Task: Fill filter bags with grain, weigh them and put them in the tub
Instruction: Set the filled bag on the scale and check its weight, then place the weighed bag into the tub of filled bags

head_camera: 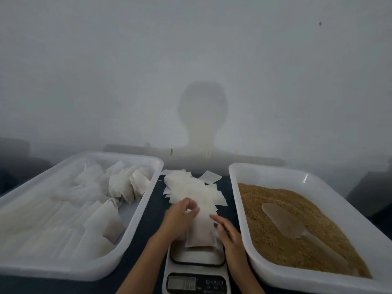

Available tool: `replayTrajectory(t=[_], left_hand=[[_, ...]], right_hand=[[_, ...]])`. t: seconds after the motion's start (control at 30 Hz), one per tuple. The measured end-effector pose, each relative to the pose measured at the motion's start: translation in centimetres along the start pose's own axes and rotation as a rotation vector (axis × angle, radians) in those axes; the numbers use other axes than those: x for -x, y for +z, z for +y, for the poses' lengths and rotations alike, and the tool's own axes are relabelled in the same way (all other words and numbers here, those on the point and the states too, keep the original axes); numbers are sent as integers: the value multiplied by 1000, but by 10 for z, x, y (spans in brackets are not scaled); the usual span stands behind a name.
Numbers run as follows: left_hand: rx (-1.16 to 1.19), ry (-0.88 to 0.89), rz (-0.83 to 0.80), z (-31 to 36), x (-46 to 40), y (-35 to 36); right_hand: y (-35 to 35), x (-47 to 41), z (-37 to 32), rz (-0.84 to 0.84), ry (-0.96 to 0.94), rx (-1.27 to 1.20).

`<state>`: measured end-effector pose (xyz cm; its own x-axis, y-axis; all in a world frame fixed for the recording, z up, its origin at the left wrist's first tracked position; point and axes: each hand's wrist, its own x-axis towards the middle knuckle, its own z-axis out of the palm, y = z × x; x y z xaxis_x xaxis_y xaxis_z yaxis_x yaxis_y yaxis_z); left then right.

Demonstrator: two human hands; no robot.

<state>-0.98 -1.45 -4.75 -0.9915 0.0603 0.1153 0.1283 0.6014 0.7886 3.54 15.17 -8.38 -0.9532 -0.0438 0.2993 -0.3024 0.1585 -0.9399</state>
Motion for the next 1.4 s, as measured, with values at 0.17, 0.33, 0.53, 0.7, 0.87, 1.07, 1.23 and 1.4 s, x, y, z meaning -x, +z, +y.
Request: replayTrajectory(t=[0.17,0.33,0.53,0.7,0.87,1.07,1.23,1.4], left_hand=[[0,-74,-11,8,2,4],[25,34,21,25,16,-7],[22,172,63,58,32,-39],[59,288,131,96,34,-53],[198,413,109,149,21,-44],[565,478,-28,199,12,6],[638,405,-28,198,11,52],[375,355,-6,173,5,80]], right_hand=[[0,2,-2,-1,-24,69],[2,6,-11,6,-110,118],[19,18,-43,33,-179,56],[25,26,-79,124,-278,-1],[-8,27,-106,316,-181,-159],[-83,15,-118,329,129,-354],[-138,18,-108,283,213,-372],[-179,19,-91,199,253,-101]])
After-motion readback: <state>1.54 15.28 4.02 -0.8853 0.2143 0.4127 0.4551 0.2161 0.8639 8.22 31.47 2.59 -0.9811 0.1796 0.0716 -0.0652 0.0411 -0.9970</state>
